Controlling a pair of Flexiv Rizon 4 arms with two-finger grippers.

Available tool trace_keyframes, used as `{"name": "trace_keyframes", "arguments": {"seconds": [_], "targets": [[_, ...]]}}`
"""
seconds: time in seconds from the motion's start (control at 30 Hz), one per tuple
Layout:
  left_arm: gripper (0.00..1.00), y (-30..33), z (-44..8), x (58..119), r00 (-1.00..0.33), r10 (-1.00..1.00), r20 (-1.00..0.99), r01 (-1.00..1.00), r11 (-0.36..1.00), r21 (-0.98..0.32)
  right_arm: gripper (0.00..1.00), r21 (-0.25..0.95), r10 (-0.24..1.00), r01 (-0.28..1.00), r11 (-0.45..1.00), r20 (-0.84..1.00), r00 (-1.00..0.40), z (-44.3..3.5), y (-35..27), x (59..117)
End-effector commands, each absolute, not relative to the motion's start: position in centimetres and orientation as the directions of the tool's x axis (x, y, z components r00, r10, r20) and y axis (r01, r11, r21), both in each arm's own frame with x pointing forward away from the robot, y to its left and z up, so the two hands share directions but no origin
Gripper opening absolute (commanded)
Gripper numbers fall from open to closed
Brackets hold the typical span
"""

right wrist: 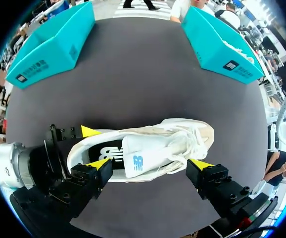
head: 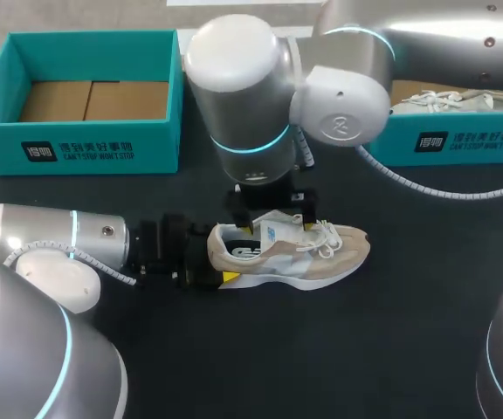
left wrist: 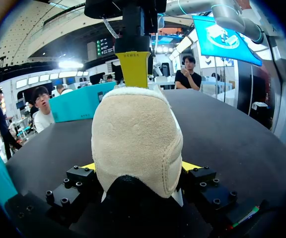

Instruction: Take the shoe out of the shoebox, open the shoe tongue, remove and reinsert the insole, then place the shoe into the shoebox

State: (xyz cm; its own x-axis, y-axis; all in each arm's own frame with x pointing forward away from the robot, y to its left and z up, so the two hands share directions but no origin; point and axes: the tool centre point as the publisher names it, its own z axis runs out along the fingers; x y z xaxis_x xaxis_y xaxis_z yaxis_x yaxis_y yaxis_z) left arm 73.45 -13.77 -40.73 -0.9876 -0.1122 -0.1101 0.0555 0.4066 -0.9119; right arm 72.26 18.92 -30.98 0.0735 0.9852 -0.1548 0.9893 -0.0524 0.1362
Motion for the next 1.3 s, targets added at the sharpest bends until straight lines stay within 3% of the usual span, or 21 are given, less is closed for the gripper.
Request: {"name": "trace_keyframes", "arguments": {"seconds": [0.03,0.73,0.77,0.8,0.87,1.0,1.23,1.3], "targets": [[0.0,-13.9,-40.7,73.4,-0.988,-0.111,-0.109,0.055,0.41,-0.91,1.0,0.215,0.846,0.897,-0.386,-0.305,0.437,-32.9,21.2,72.1],[0.0,-13.9,-40.7,73.4,-0.988,-0.111,-0.109,0.055,0.41,-0.91,1.0,0.21,0.745,0.86,-0.465,-0.431,0.508,-35.8,16.8,72.6],[0.0,-13.9,-40.7,73.4,-0.988,-0.111,-0.109,0.055,0.41,-0.91,0.82,0.209,0.744,0.858,-0.469,-0.431,0.511,-35.8,16.7,72.5],[0.0,-13.9,-40.7,73.4,-0.988,-0.111,-0.109,0.055,0.41,-0.91,0.53,0.212,0.742,0.851,-0.48,-0.42,0.523,-35.7,16.6,72.4],[0.0,-13.9,-40.7,73.4,-0.988,-0.111,-0.109,0.055,0.41,-0.91,0.41,0.218,0.738,0.848,-0.484,-0.42,0.529,-35.3,16.4,72.3],[0.0,-13.9,-40.7,73.4,-0.988,-0.111,-0.109,0.055,0.41,-0.91,0.23,0.232,0.733,0.84,-0.491,-0.412,0.542,-34.2,15.9,72.2],[0.0,-13.9,-40.7,73.4,-0.988,-0.111,-0.109,0.055,0.41,-0.91,0.24,0.249,0.726,0.834,-0.492,-0.411,0.551,-32.6,14.8,71.9],[0.0,-13.9,-40.7,73.4,-0.988,-0.111,-0.109,0.055,0.41,-0.91,0.15,0.253,0.725,0.829,-0.498,-0.403,0.558,-32.3,14.3,71.9]]}}
